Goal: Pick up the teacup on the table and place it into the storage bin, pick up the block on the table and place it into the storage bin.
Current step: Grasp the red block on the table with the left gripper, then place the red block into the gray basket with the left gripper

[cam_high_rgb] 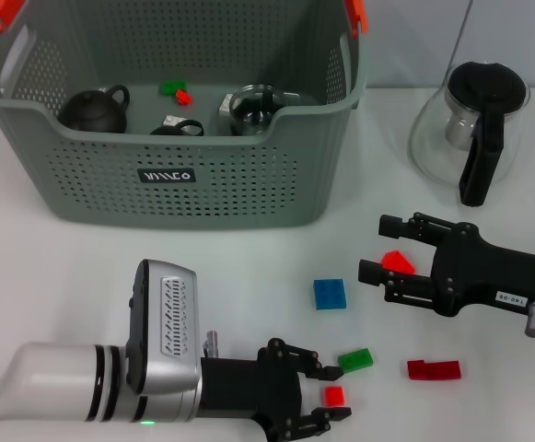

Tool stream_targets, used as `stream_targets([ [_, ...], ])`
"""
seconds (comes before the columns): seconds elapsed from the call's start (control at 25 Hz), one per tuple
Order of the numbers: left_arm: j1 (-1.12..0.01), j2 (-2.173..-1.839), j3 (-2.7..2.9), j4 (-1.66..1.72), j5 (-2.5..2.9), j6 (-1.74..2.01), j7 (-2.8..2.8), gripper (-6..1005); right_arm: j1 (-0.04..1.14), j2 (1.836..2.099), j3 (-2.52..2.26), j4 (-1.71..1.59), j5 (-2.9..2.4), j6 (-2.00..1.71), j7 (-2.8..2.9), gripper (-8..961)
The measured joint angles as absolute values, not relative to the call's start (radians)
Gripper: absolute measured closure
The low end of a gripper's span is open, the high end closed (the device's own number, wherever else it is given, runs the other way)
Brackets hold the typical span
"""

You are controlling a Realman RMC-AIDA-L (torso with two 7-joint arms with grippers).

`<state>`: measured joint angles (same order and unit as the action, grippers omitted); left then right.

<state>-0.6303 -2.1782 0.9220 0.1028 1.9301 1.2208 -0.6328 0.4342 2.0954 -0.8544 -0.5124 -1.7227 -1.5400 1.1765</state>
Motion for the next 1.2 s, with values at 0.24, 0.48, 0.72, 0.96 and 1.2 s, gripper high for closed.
stream_targets([
  [0.24,-0.631,-2.178,0.922,0.103,1.930,1.218,-0.634,592,0.434,2.095,-0.854,-0.512,-1.723,-1.540,1.177,148],
  [0.48,-0.634,-2.178,0.922,0.102,1.931,1.195,-0.637,637,0.434,2.095,-0.854,-0.512,-1.722,-1.540,1.177,150],
  [0.72,-0.640,-2.178,0.922,0.102,1.931,1.203,-0.650,757,0.435,2.094,-0.854,-0.512,-1.719,-1.540,1.177,151],
  [0.96,-0.613,-2.169,0.921,0.176,1.931,1.314,-0.748,805,0.436,2.094,-0.854,-0.512,-1.718,-1.540,1.177,152],
  [1.2,-0.507,-2.164,0.848,0.461,1.932,1.570,-0.957,808,0.436,2.094,-0.854,-0.512,-1.718,-1.540,1.177,153],
])
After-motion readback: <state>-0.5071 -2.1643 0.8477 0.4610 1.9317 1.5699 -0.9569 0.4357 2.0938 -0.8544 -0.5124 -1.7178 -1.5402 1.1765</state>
